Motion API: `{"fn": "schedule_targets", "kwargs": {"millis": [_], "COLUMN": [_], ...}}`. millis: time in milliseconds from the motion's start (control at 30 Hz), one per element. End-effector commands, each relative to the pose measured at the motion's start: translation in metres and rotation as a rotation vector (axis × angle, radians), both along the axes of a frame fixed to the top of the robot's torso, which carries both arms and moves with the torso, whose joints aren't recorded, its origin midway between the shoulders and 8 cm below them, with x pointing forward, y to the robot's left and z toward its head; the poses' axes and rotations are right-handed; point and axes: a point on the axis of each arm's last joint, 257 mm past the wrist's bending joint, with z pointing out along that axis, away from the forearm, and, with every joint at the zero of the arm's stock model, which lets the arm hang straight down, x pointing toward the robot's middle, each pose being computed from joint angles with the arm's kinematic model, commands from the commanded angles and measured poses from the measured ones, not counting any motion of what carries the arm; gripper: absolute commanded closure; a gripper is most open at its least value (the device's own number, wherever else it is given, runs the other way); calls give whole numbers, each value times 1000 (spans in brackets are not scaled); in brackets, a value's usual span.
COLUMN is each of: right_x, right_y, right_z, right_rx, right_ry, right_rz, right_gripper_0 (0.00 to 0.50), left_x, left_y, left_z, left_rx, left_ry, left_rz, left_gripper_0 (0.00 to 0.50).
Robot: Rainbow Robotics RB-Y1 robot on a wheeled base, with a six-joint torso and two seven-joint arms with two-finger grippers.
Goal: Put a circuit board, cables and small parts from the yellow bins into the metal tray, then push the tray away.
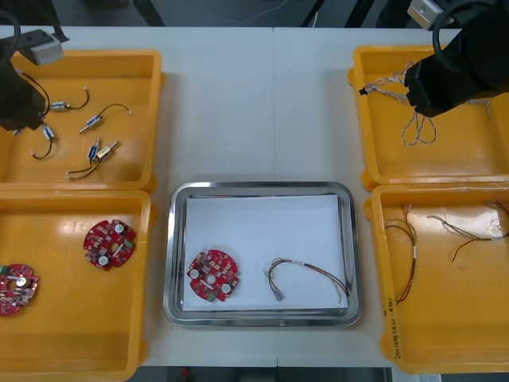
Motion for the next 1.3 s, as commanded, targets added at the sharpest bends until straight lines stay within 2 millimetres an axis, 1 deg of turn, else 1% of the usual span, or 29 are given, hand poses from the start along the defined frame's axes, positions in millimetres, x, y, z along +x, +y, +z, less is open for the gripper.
{"fn": "schedule_targets", "kwargs": {"millis": [33, 200, 233, 333, 367, 433, 633, 767, 867, 967, 1100, 1167, 1300], "right_x": [-18, -31, -33, -40, -41, -46, -57, -61, -63, -59, -55, -54, -55], "right_y": [-4, 0, 0, 2, 3, 6, 13, 12, 11, 14, 17, 18, 21], "right_z": [-16, -39, -42, -58, -60, -70, -92, -102, -105, -105, -103, -102, -103], "right_rx": [-126, -224, -233, -277, -284, -303, -349, -382, -394, -386, -380, -377, -372], "right_ry": [22, 58, 64, 96, 101, 122, 165, 179, 185, 167, 148, 141, 143], "right_rz": [79, 131, 137, 162, 167, 183, 220, 231, 238, 246, 250, 254, 264], "right_gripper_0": [500, 500, 500, 500, 500, 500, 500, 500, 500, 500, 500, 500, 500], "left_x": [-6, -9, -10, -14, -14, -17, -24, -27, -31, -41, -48, -54, -63], "left_y": [-6, -39, -42, -61, -65, -78, -104, -122, -134, -153, -169, -179, -191], "left_z": [23, 25, 26, 21, 22, 22, 21, 14, 9, 0, -6, -14, -31], "left_rx": [-45, -110, -118, -153, -157, -186, -249, -282, -298, -323, -336, -344, -341], "left_ry": [-78, -127, -133, -153, -159, -169, -168, -155, -151, -136, -133, -115, -88], "left_rz": [45, 50, 55, 71, 73, 73, 92, 114, 143, 196, 214, 227, 276], "left_gripper_0": [500, 500, 500, 500, 500, 500, 500, 500, 500, 500, 500, 500, 500]}}
